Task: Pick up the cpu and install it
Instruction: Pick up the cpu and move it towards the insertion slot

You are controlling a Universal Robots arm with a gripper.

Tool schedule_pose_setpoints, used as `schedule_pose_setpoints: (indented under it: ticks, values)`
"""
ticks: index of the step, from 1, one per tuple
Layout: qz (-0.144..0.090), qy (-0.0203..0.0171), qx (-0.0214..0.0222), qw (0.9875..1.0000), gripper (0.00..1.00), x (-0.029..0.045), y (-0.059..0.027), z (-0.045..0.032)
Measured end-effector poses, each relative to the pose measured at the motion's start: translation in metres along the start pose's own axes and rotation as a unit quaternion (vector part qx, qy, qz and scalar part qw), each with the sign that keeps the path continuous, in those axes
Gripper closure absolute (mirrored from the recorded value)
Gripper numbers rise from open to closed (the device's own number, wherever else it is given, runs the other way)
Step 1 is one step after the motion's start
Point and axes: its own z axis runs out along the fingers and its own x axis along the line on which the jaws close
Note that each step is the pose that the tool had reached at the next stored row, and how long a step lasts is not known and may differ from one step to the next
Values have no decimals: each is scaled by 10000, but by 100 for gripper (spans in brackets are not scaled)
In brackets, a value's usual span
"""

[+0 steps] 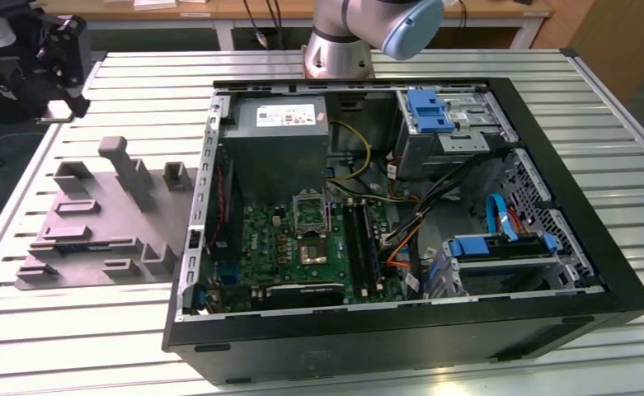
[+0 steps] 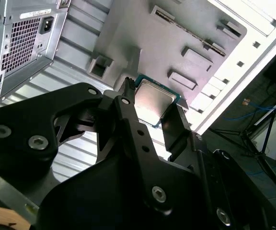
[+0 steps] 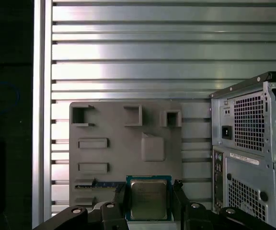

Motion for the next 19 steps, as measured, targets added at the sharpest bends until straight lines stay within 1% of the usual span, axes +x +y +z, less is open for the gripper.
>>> schedule_pose_setpoints:
  ticks: [19]
  values:
    - [0, 0, 0, 10000, 53, -150, -3, 3]
